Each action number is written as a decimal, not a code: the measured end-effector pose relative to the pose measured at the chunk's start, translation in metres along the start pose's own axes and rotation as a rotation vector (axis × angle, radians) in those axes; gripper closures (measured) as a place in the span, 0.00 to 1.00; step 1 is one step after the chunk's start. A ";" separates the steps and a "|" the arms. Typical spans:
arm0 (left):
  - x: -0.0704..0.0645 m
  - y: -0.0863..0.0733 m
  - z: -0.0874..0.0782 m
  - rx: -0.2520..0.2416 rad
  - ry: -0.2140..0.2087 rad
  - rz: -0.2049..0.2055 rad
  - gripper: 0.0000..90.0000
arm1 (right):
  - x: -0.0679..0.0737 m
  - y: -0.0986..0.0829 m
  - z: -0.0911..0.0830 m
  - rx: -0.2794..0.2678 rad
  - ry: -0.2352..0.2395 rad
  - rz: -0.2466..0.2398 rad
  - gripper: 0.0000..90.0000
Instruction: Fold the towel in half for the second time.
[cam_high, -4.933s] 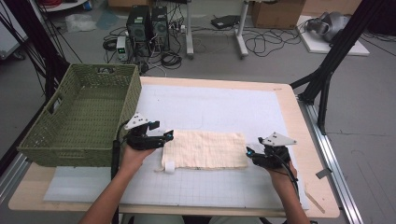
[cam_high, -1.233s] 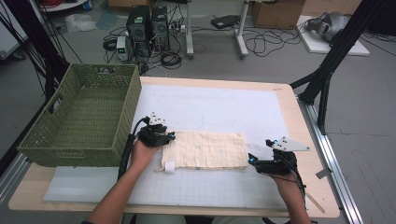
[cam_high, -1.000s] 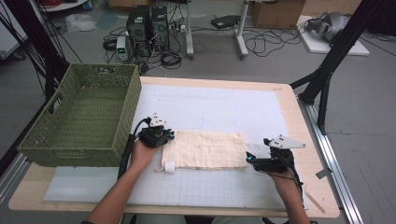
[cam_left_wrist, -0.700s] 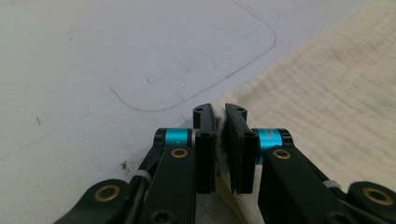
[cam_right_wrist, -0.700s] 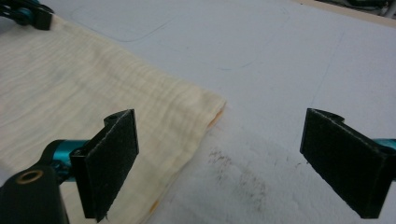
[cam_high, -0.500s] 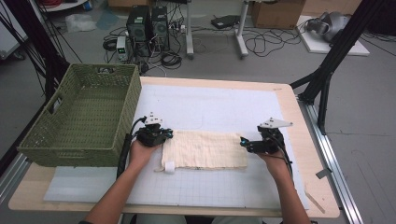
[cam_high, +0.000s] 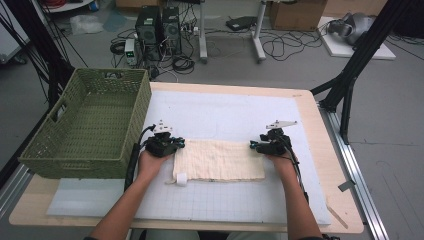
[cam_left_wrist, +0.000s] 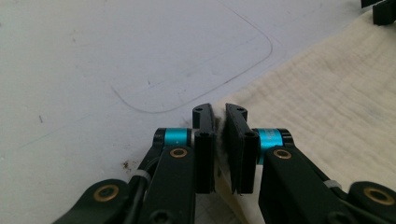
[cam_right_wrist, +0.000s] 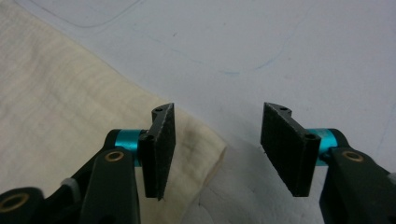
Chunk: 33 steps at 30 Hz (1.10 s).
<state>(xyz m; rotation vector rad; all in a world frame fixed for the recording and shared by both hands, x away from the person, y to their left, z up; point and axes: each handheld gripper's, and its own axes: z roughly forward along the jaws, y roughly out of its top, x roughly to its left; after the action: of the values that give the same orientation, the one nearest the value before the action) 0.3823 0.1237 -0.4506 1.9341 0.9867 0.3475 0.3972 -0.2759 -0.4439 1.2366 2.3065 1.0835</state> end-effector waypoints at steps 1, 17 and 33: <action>0.000 0.000 0.000 -0.001 -0.002 -0.002 0.91 | 0.000 -0.001 0.001 0.009 0.003 0.004 0.51; 0.001 0.000 -0.002 -0.015 0.001 -0.001 0.91 | 0.008 0.001 0.001 0.033 0.041 -0.049 0.94; 0.000 0.010 -0.021 -0.179 0.001 0.034 0.93 | 0.012 0.007 -0.011 -0.112 -0.059 -0.065 0.94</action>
<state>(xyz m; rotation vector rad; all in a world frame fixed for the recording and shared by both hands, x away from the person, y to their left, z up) 0.3751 0.1336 -0.4309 1.7898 0.8929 0.4419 0.3885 -0.2688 -0.4305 1.1291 2.1949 1.1218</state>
